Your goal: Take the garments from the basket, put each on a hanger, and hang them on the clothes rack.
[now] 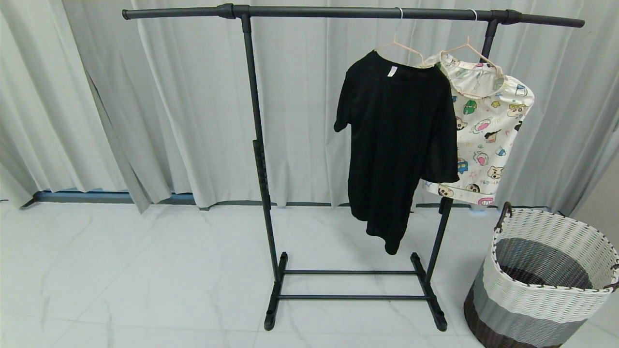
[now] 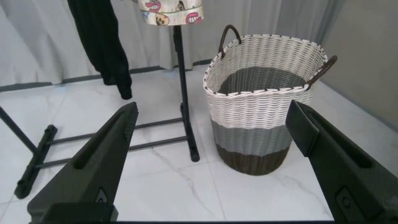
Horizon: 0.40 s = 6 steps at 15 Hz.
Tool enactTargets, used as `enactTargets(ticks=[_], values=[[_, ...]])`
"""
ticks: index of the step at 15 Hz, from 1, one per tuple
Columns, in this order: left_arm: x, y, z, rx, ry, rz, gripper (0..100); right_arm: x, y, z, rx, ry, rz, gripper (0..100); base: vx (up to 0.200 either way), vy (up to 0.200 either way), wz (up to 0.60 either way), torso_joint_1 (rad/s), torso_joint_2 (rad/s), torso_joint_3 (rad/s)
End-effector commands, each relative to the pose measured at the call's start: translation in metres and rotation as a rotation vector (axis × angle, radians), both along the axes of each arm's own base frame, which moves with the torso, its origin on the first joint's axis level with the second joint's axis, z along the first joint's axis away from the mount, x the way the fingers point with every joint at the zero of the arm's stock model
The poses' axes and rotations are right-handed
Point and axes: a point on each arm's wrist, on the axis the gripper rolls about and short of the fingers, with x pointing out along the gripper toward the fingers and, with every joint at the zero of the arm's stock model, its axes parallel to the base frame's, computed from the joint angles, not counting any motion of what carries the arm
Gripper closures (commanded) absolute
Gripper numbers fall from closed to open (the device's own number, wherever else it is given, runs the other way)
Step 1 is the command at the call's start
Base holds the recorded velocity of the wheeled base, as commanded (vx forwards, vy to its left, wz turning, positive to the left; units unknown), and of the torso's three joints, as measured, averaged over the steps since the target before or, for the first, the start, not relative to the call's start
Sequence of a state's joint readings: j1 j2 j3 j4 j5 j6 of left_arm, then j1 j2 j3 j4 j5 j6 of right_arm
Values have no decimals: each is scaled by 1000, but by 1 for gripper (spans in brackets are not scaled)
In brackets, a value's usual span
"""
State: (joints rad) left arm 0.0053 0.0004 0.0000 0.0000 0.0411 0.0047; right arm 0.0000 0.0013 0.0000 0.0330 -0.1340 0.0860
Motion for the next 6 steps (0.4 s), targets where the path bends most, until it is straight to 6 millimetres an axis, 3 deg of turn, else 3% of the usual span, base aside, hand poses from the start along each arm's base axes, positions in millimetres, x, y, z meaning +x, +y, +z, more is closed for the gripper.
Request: enactTargets(ticks=[1, 6], values=[[0, 0, 0, 0, 0, 1, 0, 0, 0, 0, 0, 1, -1, 0, 0, 0, 0, 0, 0, 0], [0, 0, 0, 0, 0, 1, 0, 0, 0, 0, -3, 1, -1, 0, 0, 0, 0, 0, 0, 0]])
